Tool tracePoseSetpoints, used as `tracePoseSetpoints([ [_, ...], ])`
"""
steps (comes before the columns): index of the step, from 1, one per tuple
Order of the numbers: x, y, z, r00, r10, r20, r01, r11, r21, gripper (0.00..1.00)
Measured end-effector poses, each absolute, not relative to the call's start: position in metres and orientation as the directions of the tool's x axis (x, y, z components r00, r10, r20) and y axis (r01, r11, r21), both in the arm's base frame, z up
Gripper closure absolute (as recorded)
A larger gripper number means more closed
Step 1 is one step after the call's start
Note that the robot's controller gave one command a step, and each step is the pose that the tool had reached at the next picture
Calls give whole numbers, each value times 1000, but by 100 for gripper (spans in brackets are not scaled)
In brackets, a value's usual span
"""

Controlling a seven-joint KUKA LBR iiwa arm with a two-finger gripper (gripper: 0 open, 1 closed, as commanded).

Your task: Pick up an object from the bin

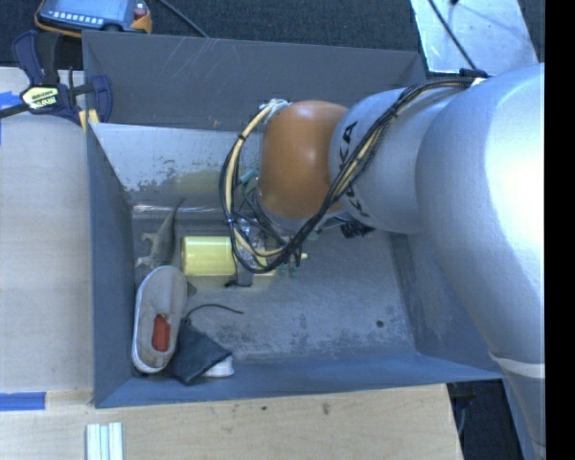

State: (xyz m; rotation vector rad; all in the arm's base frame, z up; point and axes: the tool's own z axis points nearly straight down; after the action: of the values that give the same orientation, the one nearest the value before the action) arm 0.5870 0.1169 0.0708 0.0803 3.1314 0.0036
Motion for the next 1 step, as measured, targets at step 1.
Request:
tracePoseSetpoints([
  [1, 587, 117, 71, -999, 52, -9, 52, 999, 3, 100],
])
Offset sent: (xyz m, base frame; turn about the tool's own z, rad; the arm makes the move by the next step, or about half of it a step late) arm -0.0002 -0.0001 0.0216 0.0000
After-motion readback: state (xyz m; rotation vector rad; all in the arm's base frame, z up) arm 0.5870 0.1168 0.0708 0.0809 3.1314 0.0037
